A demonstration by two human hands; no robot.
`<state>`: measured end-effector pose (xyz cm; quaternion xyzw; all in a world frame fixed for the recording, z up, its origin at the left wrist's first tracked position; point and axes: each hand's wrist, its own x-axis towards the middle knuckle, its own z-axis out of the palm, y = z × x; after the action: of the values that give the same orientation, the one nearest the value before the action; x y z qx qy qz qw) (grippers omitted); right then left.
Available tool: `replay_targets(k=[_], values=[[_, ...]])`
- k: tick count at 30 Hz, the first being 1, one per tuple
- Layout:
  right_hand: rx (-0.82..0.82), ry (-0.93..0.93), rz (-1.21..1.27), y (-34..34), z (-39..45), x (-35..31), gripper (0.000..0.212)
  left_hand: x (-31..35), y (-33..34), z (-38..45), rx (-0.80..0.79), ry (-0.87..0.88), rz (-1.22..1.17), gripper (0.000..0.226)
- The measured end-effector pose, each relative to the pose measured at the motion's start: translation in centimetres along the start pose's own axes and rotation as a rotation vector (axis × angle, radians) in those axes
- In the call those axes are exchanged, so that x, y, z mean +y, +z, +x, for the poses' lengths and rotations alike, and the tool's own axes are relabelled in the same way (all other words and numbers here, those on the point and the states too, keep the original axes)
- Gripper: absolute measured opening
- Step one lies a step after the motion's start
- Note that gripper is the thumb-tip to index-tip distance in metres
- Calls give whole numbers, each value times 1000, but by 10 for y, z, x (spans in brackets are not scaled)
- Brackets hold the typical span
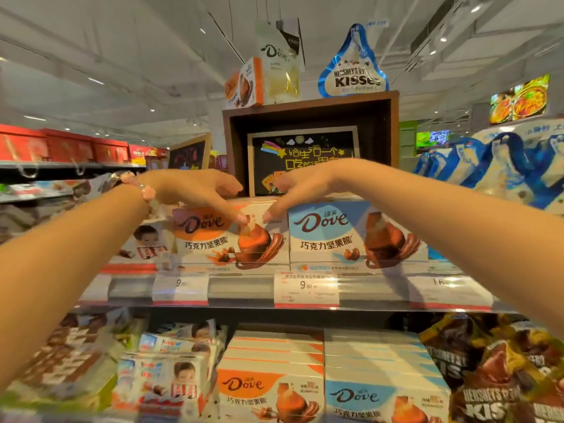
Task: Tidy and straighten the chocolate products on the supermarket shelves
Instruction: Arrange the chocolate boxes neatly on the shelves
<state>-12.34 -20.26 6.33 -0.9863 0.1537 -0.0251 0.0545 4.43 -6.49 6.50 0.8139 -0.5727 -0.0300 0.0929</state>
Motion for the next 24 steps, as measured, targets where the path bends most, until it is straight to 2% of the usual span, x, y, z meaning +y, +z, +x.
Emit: replay_targets(k=[4, 6, 8, 10, 15, 20, 24], values=[[-54, 17, 8, 5, 12, -7, 83, -7, 8, 2, -45, -26, 34, 80], [-43, 11, -18, 6, 14, -8, 74, -8, 11, 3, -29, -33, 32, 76], [-16, -11, -35, 9, 18, -6, 54, -8, 12, 4, -10, -27, 44, 77], [33, -38, -49, 12, 18, -4, 46, -8, 11, 3, 7, -6, 60, 76], [106, -113, 19, 17, 10, -3, 48, -4, 5, -2, -15, 17, 56, 73], [75, -133, 130, 16, 9, -2, 45, 1, 4, -6, -125, 27, -21, 68], [-5, -109, 236, 13, 6, 0, 45, 0, 3, -3, -131, 29, -82, 65]])
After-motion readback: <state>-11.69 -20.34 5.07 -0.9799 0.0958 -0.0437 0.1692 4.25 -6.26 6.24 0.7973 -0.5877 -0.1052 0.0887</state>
